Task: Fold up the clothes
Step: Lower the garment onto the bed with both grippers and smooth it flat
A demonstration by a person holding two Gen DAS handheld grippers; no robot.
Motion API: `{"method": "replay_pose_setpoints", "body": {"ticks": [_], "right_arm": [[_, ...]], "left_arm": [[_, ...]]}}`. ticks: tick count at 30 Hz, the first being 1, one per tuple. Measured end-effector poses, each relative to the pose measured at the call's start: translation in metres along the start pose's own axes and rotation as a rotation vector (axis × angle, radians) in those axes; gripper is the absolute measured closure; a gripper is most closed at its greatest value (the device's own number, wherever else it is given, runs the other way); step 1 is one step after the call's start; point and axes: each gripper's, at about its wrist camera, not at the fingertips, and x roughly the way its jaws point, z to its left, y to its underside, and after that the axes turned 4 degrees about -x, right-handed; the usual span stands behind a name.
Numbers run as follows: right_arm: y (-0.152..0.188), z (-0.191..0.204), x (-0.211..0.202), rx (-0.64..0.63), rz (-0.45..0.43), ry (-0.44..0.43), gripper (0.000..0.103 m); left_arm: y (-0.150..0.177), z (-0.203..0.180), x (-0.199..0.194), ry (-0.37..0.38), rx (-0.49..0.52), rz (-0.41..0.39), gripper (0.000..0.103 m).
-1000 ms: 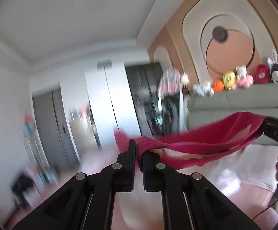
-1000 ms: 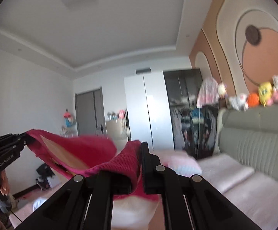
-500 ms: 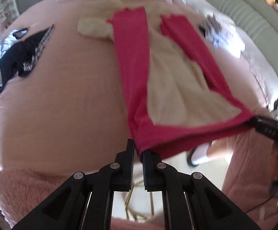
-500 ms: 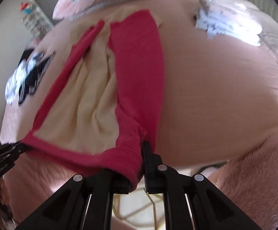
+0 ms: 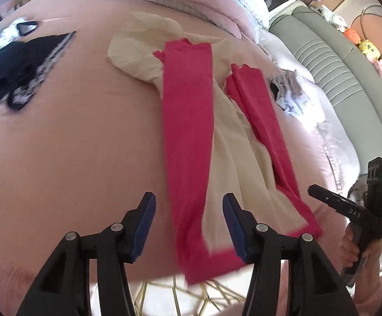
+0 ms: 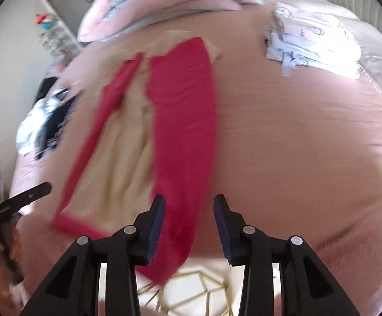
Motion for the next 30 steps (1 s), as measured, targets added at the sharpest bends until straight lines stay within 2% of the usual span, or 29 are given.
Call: {"method": "replay_pose_setpoints", "body": {"ticks": [1,3,4,6,9,13,15,17,19,20,22,23,24,27,30], "right_arm": [[-0.004,-0.001,0.012,0.009,0.011,-0.005,0.065],[-0.003,-0.005,0.034,0.005,0.046,-0.018,0.065],[-0.002,0.000,0.043,-0.023,0.060,0.003,0.065],[0.001,0.007,0.060,-0.076,0.083,0.042,0.065],[0.002,0.003,0.057,-0.094,0.045,0.110,0.066],[0.007,-0.033,0.037,-0.017,0.024,0.281,0.066],[0.015,-0.051,0.028,0.031,0.031,0.271,0.066],[0.020,-0.060,0.021,0.049,0.033,0.255,0.066],[0.018,-0.062,0.012,0.063,0.004,0.215,0.064],[0.013,-0.059,0.017,0.064,0.002,0.211,0.063],[0.005,-0.053,0.026,0.067,-0.002,0.202,0.061],[0.000,-0.050,0.031,0.069,-0.004,0.198,0.055],[-0.004,-0.047,0.036,0.070,-0.006,0.194,0.052],[-0.018,-0.038,0.050,0.074,-0.012,0.181,0.051],[-0.031,-0.029,0.064,0.078,-0.019,0.168,0.048]], "left_arm": [[-0.004,-0.002,0.010,0.001,0.005,0.001,0.053],[0.000,-0.003,0.032,-0.050,0.009,0.026,0.054],[0.000,-0.004,0.042,-0.091,0.015,0.030,0.055],[0.002,-0.002,0.055,-0.148,0.018,0.028,0.063],[0.009,0.025,0.039,-0.202,-0.076,-0.012,0.064],[0.018,0.061,0.018,-0.273,-0.202,-0.065,0.064],[0.027,0.075,0.007,-0.208,-0.270,-0.073,0.064],[0.032,0.079,-0.007,-0.077,-0.302,-0.124,0.065],[0.030,0.078,-0.020,0.064,-0.290,-0.190,0.064],[0.026,0.076,-0.022,0.080,-0.274,-0.214,0.064],[0.008,0.063,-0.006,0.060,-0.215,-0.218,0.064],[-0.002,0.058,0.004,0.049,-0.182,-0.208,0.064],[-0.012,0.055,0.017,0.051,-0.165,-0.186,0.064],[-0.034,0.050,0.043,0.041,-0.131,-0.093,0.064],[-0.049,0.040,0.066,-0.007,-0.065,-0.057,0.064]]}}
